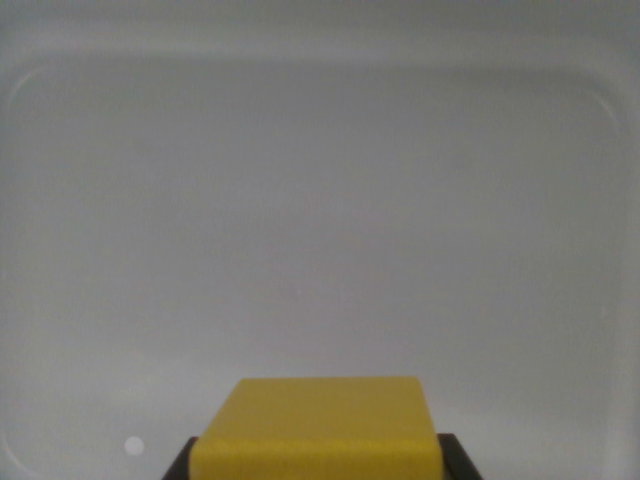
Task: Pick yellow cube
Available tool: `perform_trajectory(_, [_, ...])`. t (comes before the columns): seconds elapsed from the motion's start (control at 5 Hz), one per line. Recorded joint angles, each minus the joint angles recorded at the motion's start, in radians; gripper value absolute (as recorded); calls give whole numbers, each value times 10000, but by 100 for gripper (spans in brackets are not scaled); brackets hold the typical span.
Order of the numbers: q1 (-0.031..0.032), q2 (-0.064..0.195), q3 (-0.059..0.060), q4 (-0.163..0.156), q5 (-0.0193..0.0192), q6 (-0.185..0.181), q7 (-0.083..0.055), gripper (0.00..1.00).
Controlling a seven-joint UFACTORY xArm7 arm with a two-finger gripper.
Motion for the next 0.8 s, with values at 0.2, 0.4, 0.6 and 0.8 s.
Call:
perform_trajectory(0.2, [1,-44,-3,85,-9,128,12,100])
perform_trajectory(0.4, [1,-44,-3,85,-9,128,12,100])
perform_trajectory(0.6, [1,-69,-4,132,-13,200,18,100])
perform_trajectory(0.8, [1,-69,-4,132,-13,200,18,100])
